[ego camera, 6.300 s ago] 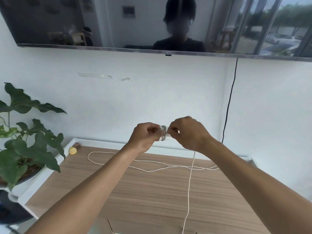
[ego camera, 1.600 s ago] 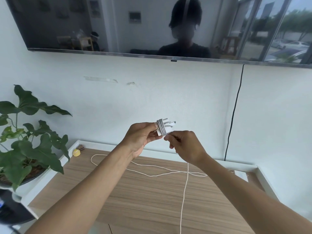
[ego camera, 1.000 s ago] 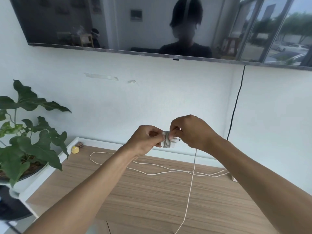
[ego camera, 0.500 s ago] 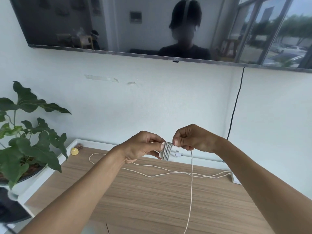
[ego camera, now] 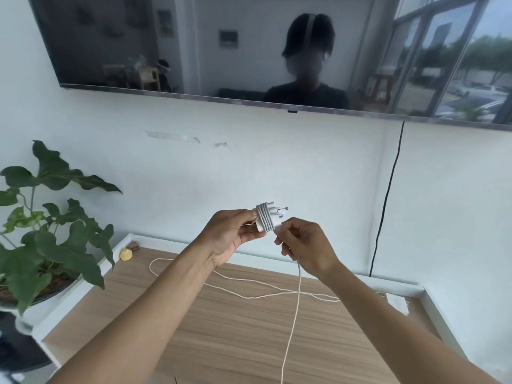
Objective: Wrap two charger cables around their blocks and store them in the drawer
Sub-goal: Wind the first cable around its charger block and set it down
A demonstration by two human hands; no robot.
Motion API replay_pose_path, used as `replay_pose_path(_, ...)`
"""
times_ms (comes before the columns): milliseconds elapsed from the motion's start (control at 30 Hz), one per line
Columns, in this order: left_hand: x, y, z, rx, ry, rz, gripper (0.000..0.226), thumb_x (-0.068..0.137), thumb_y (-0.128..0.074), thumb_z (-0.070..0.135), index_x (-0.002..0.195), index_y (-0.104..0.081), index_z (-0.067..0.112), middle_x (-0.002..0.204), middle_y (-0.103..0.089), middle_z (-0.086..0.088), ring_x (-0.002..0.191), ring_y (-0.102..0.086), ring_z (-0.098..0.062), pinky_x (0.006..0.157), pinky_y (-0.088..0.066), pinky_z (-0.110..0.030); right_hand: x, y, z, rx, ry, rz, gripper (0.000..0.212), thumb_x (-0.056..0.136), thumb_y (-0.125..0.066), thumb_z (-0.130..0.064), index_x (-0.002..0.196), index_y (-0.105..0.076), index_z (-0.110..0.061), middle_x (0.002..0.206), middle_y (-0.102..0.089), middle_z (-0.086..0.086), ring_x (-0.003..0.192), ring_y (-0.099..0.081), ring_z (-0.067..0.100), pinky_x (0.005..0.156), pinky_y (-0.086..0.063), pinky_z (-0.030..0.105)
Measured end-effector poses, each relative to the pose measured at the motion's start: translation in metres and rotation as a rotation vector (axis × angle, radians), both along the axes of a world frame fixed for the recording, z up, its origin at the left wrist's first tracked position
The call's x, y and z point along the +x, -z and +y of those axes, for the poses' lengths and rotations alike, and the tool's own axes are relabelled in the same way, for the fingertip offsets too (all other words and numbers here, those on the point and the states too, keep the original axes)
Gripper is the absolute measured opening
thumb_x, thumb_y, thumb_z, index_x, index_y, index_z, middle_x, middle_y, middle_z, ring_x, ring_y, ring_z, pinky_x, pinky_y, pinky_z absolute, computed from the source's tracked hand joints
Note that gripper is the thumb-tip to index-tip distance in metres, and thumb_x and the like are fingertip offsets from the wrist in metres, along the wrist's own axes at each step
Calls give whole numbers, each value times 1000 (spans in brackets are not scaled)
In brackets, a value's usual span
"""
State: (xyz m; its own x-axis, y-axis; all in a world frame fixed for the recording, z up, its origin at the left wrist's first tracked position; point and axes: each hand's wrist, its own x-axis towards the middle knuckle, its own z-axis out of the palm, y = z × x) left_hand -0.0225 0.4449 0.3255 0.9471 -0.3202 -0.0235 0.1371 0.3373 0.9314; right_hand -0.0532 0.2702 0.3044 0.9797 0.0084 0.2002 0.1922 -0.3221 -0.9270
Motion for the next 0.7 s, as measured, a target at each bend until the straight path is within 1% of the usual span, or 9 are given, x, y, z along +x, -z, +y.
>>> replay_pose_path(100, 1, 0, -3, 75, -101, -15, 20, 91, -57, 1, 75, -68, -2, 75, -68, -11, 75, -65, -23, 77, -61, -34, -5, -1, 8, -141, 82, -22, 16, 93, -57, -19, 83, -66, -11, 68, -66, -2, 49, -55, 6, 50, -42, 13)
replay_pose_path(200, 2, 3, -5, 156, -169, -62, 17, 91, -60, 4, 77, -69, 0, 75, -70, -10, 79, -67, -24, 79, -61, -34, -9, -6, 11, -218, 111, 6, 20, 92, -58, -22, 80, -66, -9, 67, -66, -3, 47, -52, 5, 48, -43, 13)
replay_pose_path(333, 5, 10, -4, 296, -239, -157, 8, 88, -63, 4, 83, -69, 2, 88, -71, -18, 80, -69, -26, 80, -60, -36, -13, -17, 9, -348, 83, 27, 23, 91, -59, -25, 74, -66, -11, 60, -60, -4, 38, -41, 3, 41, -34, 12)
replay_pose_path(433, 5, 12, -1, 362, -250, -186, 6, 86, -67, 5, 81, -68, 8, 82, -68, -13, 78, -68, -26, 83, -59, -39, -14, -31, 5, -453, 57, -8, 24, 91, -59, -24, 70, -64, -14, 55, -54, -6, 40, -39, 5, 42, -31, 12)
replay_pose_path(533, 2, 8, -1, 365, -171, -194, 7, 87, -66, 3, 82, -68, 8, 84, -68, -14, 77, -67, -25, 82, -60, -38, -14, -43, 0, -626, 44, -106, 20, 92, -58, -24, 77, -65, -14, 61, -56, -8, 50, -44, 8, 50, -37, 18)
replay_pose_path(633, 0, 2, 0, 408, -91, -244, 6, 87, -65, 1, 84, -68, 6, 86, -67, -14, 77, -66, -22, 80, -60, -35, -13, -50, -5, -763, 25, -256, 13, 92, -57, -22, 85, -68, -18, 77, -64, -8, 65, -53, 13, 62, -46, 30)
replay_pose_path(700, 1, -3, 4, 407, -50, -255, 4, 87, -64, 1, 88, -68, 3, 90, -67, -16, 78, -66, -23, 79, -60, -35, -12, -51, -8, -798, 7, -359, 13, 92, -58, -19, 87, -69, -20, 81, -64, -9, 65, -50, 11, 62, -44, 31)
